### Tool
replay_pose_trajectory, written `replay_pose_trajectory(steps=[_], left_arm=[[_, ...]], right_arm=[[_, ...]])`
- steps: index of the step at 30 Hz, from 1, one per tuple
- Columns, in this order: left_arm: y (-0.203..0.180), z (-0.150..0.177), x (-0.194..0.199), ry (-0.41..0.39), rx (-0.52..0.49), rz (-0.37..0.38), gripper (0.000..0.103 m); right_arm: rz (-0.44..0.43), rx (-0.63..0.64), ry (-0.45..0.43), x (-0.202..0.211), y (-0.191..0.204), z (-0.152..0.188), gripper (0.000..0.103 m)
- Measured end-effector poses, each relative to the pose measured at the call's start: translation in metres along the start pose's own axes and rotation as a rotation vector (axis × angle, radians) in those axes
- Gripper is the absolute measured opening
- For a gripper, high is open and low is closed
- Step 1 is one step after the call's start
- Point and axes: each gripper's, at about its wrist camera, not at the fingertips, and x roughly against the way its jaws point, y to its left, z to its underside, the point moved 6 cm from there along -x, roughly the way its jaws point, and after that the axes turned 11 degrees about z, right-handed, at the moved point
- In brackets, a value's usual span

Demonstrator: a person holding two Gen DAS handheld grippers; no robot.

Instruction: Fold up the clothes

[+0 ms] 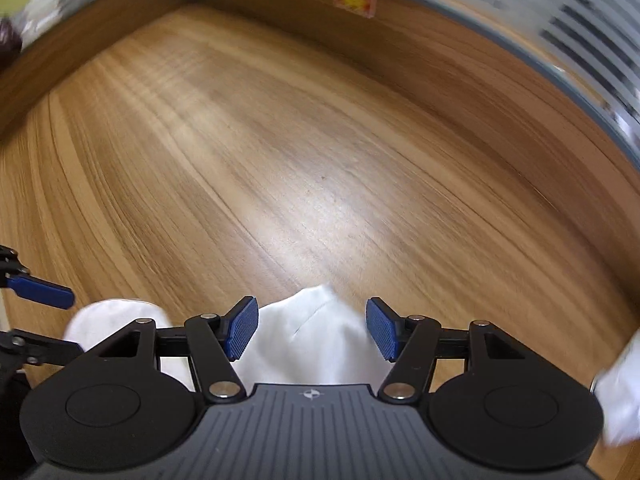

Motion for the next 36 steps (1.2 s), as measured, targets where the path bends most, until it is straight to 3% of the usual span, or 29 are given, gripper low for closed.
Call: replay_pose_trajectory(steps=[4,6,8,10,12,13,18,23,29,36], left_arm=[[0.002,0.000,-0.010,0.016,-0.001,0.001,0.061],[0.001,-0.001,-0.011,0.018,-0.017,0.007,0.060],[-0.003,-0.002,-0.012,0.018,-0.042,0.029,0.053],[-0.008,-0.002,-0.012,0.017,-0.073,0.048,0.023],[-0.012,-0.001,-0.010,0.008,-0.110,0.052,0.007],[-0.013,-0.002,-0.007,-0.003,-0.130,0.051,0.004],[-0.012,-0.010,0.022,-0.090,-0.174,0.032,0.002],[0.011,-0.032,0.063,-0.168,-0.143,-0.031,0.002],[0.051,-0.074,0.109,-0.211,-0.154,-0.088,0.002],[0.104,-0.152,0.154,-0.210,-0.265,-0.147,0.002]], right_arm=[[-0.016,0.076,0.055,-0.016,0.009,-0.007,0.065],[-0.025,0.096,0.078,-0.021,0.012,-0.006,0.050],[-0.041,0.092,0.106,-0.022,0.014,-0.003,0.036],[-0.047,0.089,0.114,-0.018,0.015,-0.001,0.025],[-0.050,0.077,0.111,-0.013,0.012,0.003,0.014],[-0.050,0.064,0.106,-0.007,0.011,0.004,0.013],[-0.043,0.005,0.051,0.020,0.013,0.001,0.008],[-0.040,-0.059,-0.035,0.050,0.022,-0.018,0.005],[-0.009,-0.155,-0.148,0.078,0.040,-0.066,0.004],[0.027,-0.265,-0.217,0.076,0.048,-0.135,0.004]])
